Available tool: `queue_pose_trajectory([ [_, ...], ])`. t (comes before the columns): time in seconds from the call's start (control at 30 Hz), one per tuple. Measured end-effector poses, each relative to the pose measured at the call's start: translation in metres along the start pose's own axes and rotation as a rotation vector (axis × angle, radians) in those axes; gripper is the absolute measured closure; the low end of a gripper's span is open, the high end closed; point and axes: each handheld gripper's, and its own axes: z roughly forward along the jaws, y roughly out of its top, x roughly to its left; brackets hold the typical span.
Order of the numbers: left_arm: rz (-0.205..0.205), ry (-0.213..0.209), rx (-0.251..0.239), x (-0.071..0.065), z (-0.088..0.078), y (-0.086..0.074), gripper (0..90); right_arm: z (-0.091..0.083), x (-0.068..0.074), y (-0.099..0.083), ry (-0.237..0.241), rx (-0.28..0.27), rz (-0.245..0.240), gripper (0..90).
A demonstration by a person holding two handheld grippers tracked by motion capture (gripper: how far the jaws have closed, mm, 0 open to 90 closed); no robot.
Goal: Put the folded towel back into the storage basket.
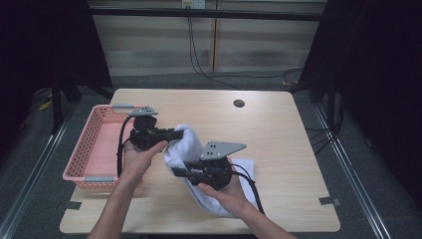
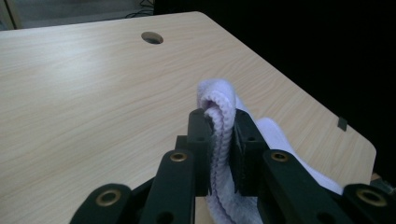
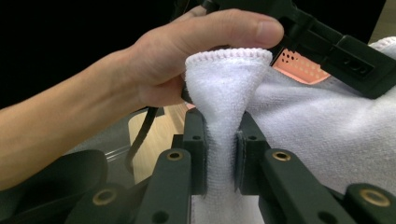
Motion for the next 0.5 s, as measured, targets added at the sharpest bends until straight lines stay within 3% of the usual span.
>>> queue_pose_trajectory([
  [0.17, 0.014, -0.015, 0.027, -0.005, 0.023, -0.008, 79.6, -0.01, -0.004, -0.016, -0.026, 0.013, 0.023, 78.7],
  [0.23, -0.002, -0.041, 0.027, -0.009, 0.036, -0.012, 79.7, -0.026, -0.007, -0.028, -0.067, 0.01, 0.035, 78.6],
  [0.4, 0.035, -0.058, 0.086, -0.028, 0.077, -0.019, 79.4, -0.048, -0.011, -0.052, -0.123, 0.042, 0.047, 78.6],
  [0.5, 0.036, -0.09, 0.117, -0.036, 0.096, -0.02, 78.9, -0.062, -0.013, -0.071, -0.16, 0.075, 0.056, 78.2],
])
